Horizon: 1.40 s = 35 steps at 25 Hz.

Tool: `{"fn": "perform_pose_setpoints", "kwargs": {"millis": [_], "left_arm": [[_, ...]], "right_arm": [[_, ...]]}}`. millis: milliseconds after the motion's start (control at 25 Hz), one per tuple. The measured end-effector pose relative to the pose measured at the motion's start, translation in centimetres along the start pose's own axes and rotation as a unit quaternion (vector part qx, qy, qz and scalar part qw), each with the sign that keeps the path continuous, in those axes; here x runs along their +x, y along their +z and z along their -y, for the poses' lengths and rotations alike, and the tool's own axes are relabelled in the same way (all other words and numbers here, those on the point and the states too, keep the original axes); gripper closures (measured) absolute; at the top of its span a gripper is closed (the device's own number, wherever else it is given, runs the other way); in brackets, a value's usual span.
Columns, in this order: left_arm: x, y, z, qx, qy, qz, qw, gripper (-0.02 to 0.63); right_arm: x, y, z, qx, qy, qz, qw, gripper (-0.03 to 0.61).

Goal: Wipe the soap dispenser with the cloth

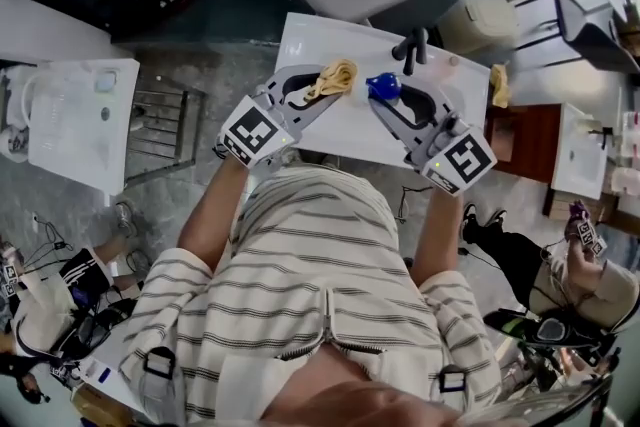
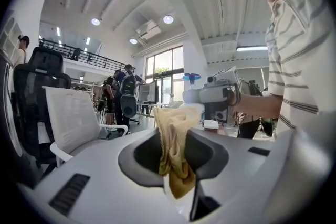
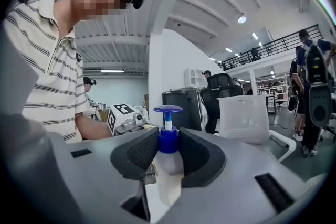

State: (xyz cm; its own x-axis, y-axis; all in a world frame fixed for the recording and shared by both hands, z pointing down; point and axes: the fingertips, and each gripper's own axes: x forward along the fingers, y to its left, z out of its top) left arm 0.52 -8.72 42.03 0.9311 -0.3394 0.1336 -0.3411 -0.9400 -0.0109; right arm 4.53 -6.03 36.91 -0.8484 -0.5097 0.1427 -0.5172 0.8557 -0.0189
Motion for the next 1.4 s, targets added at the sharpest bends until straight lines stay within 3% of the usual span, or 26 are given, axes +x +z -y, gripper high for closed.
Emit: {"fn": "perform_pose_setpoints", "kwargs": {"millis": [200,440,600,800,1040,1400], "left_arm": [[0.4,-0.2,0.7,0.021,-0.039,-0.016,0.9989,0.518],[0.4,-0.2,2.0,0.017,-0.104,-0.014,0.9944,0.52],[0.1,0.0,3.9,0.027,-0.157,-0.018,0.9871,0.523],[0.2,-0.5,4.1,0.036,-0.199,-0.03,0.9789,0.523],[0.3,-1.3,5.7,0.047,-0.267,-0.044,0.9615,0.523],[0.3,-1.6,6.2,0.021,-0.328,-0.031,0.944,0.525]], "right_arm": [[0.0,-0.8,-0.9,0.008,0.042,-0.001,0.999,0.454],[-0.7,-1.1,-1.8,0.024,0.092,0.012,0.995,0.454],[-1.8,-1.0,-3.4,0.035,0.146,0.029,0.988,0.456],[-1.4,-1.0,-3.9,0.034,0.17,0.027,0.985,0.456],[-1.4,0.5,-5.6,0.045,0.225,0.046,0.972,0.456],[-1.4,0.8,-6.2,0.047,0.249,0.048,0.966,0.456]]}}
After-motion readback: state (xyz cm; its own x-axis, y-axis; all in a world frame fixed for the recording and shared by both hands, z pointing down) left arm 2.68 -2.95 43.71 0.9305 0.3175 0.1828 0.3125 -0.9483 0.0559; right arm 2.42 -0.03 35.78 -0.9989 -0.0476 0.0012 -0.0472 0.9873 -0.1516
